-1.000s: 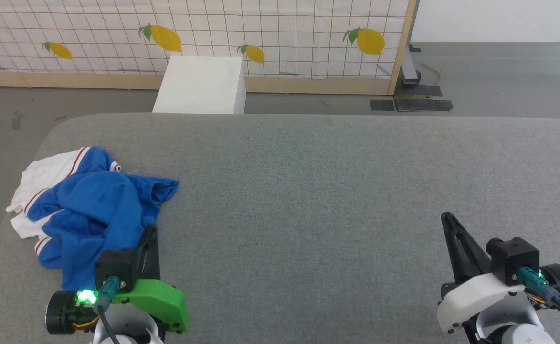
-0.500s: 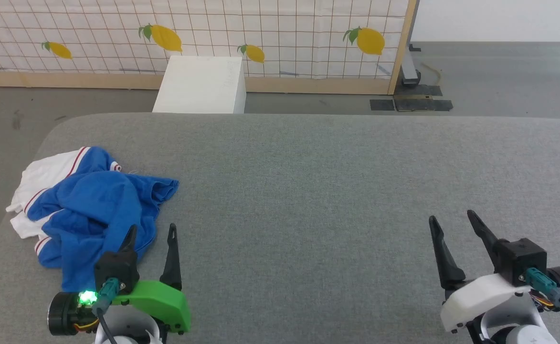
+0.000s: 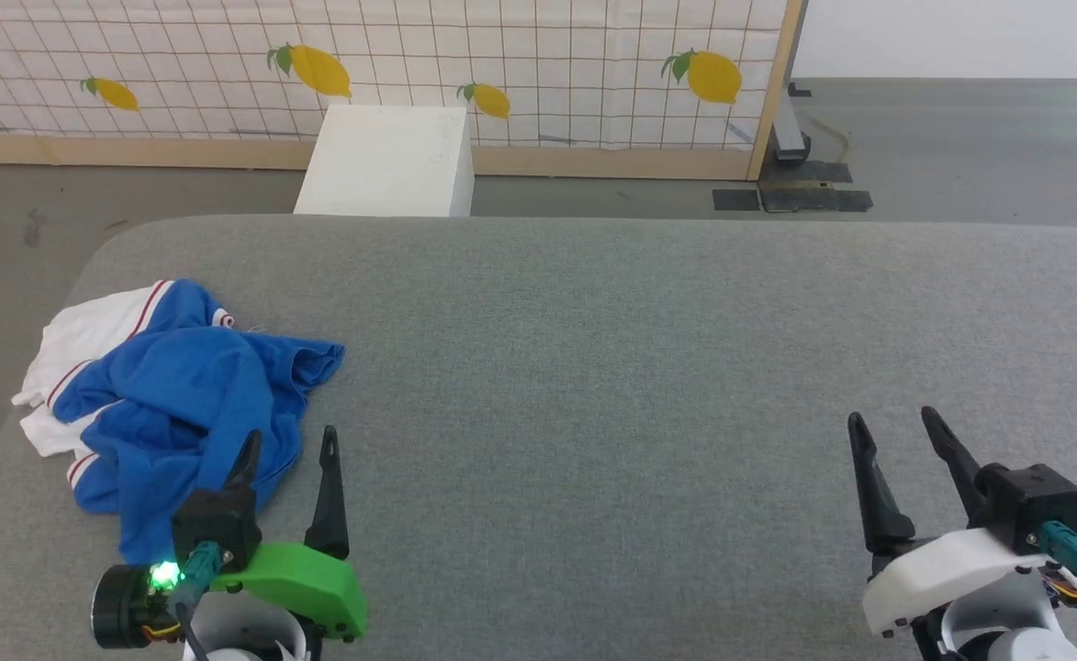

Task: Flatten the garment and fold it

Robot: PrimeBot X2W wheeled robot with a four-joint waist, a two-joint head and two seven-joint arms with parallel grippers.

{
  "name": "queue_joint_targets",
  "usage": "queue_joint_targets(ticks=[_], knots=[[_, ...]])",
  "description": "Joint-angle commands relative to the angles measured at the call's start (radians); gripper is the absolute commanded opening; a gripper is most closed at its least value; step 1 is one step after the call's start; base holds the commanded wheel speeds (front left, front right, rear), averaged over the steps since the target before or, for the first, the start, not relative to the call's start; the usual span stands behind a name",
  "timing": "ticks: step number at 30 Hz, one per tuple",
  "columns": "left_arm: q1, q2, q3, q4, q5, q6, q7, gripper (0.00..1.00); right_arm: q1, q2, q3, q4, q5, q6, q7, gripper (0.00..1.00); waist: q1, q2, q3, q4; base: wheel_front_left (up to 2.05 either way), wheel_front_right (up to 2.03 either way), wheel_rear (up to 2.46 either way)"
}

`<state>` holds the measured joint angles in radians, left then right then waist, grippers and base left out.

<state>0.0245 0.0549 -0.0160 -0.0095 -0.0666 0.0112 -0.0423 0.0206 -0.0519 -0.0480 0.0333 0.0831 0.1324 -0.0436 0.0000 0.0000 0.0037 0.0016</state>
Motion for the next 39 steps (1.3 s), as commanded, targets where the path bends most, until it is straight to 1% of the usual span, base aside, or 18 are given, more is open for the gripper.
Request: queue_joint_targets(ticks=[1, 19, 29, 39], knots=[[0.012, -0.001, -0.002, -0.006, -0.017, 0.008, -0.011, 1.00, 0.009, 0.000, -0.008, 0.004, 0.014, 0.000, -0.010, 1.00, 0.0000, 0.0000, 0.001, 0.002, 0.00, 0.00, 0.00], [0.028, -0.002, -0.005, -0.002, -0.053, 0.021, -0.048, 1.00, 0.024, 0.001, -0.019, 0.027, 0.027, -0.001, -0.047, 1.00, 0.0000, 0.0000, -0.002, 0.027, 0.00, 0.00, 0.00], [0.038, -0.002, -0.011, -0.001, -0.083, 0.029, -0.070, 1.00, 0.031, 0.001, -0.020, 0.043, 0.034, -0.001, -0.069, 1.00, 0.0000, 0.0000, -0.004, 0.071, 0.00, 0.00, 0.00], [0.050, -0.002, -0.013, -0.003, -0.106, 0.035, -0.091, 1.00, 0.035, 0.001, -0.012, 0.057, 0.043, -0.001, -0.090, 1.00, 0.0000, 0.0000, -0.005, 0.134, 0.00, 0.00, 0.00]])
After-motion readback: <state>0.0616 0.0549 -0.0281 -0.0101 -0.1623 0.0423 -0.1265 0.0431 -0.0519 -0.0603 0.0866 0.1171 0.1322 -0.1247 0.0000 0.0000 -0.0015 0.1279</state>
